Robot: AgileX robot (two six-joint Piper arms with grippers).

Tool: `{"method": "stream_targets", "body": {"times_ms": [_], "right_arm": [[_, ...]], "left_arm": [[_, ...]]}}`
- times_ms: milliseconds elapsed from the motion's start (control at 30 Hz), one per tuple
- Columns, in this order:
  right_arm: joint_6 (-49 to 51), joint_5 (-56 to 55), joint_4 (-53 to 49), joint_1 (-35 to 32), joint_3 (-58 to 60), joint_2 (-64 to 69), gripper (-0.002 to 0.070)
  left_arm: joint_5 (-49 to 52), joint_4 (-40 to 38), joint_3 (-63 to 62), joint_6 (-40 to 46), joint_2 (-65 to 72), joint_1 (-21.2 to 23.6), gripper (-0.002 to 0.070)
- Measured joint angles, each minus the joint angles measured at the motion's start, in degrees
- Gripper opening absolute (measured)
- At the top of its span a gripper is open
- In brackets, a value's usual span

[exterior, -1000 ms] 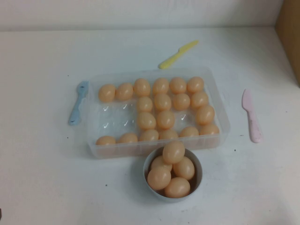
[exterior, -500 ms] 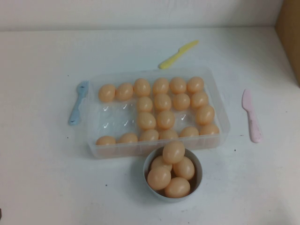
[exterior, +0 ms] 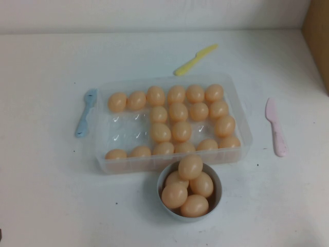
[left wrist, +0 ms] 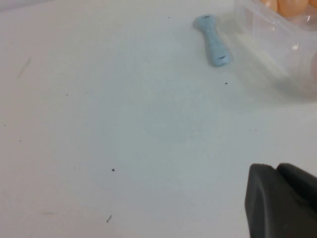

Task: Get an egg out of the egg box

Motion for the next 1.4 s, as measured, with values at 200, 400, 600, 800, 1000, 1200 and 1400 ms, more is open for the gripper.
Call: {"method": "stream_targets", "body": {"times_ms": [200, 400, 600, 800, 1000, 1200, 1400], "right_arm": [[0.0, 0.0, 0.0, 0.0, 0.0, 0.0, -0.0018], [0.0, 0.0, 0.0, 0.0, 0.0, 0.0, -0.0018], [0.0, -2.91, 14.47, 0.0, 0.0, 0.0, -0.0018], [0.0, -8.1, 55.6, 0.0, 0.0, 0.0, -0.0018], [0.0, -17.6, 67.05, 0.0, 0.0, 0.0, -0.0018], [-1.63, -19.32, 68.17, 0.0, 0.0, 0.0, -0.0018], [-14.86, -10.81, 66.81, 0.0, 0.0, 0.0, -0.0018]], "left_arm": [[0.0, 0.0, 0.0, 0.0, 0.0, 0.0, -0.0004], [0.0, 0.0, 0.0, 0.0, 0.0, 0.0, -0.0004], [0.0, 0.0, 0.0, 0.0, 0.0, 0.0, -0.0004], [0.0, 0.0, 0.0, 0.0, 0.0, 0.0, -0.0004], [0.0, 0.0, 0.0, 0.0, 0.0, 0.0, -0.0004], [0.0, 0.0, 0.0, 0.0, 0.0, 0.0, -0.0004], [0.0, 0.0, 0.0, 0.0, 0.0, 0.0, -0.0004]]}}
